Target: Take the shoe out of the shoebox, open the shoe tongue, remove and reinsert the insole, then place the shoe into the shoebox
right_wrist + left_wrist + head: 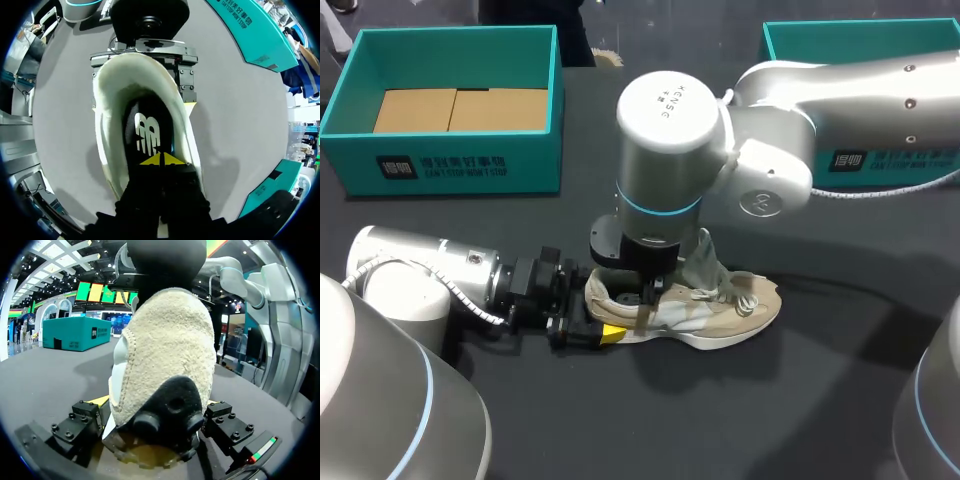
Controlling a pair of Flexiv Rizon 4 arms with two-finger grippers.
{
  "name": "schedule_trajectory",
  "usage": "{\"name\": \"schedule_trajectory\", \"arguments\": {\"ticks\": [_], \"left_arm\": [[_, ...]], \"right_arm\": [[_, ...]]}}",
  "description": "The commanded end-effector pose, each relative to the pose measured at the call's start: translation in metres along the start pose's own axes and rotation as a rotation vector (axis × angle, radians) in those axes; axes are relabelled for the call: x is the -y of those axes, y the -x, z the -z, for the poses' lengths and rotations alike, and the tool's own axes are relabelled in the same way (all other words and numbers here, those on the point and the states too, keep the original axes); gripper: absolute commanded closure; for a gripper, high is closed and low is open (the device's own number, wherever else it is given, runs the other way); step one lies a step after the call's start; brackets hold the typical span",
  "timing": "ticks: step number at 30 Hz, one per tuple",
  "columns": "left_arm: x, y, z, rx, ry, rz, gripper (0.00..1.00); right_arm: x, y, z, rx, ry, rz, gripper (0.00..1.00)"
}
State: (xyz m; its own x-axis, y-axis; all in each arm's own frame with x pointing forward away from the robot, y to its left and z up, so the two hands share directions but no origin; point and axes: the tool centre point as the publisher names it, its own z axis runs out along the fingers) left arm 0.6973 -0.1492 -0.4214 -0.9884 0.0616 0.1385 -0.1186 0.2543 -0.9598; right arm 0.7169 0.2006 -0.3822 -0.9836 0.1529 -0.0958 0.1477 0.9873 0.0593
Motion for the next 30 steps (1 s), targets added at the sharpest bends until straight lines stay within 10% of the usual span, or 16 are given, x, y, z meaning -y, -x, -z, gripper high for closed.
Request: {"name": "schedule_trajectory", "arguments": {"ticks": [1,12,30], "left_arm": [[-0.005,-0.002,0.001,0.002,0.0,0.0,1.0],[-0.005,-0.002,0.001,0.002,0.0,0.0,1.0],[-0.005,-0.002,0.001,0.002,0.0,0.0,1.0]], "right_arm": [[0.012,0.002,0.003,0.004,0.008,-0.017,1.0],[0.031,0.007,-0.004,-0.02,-0.011,-0.068,1.0],[0.045,0.008,-0.011,-0.067,-0.029,-0.093,0.62]]}}
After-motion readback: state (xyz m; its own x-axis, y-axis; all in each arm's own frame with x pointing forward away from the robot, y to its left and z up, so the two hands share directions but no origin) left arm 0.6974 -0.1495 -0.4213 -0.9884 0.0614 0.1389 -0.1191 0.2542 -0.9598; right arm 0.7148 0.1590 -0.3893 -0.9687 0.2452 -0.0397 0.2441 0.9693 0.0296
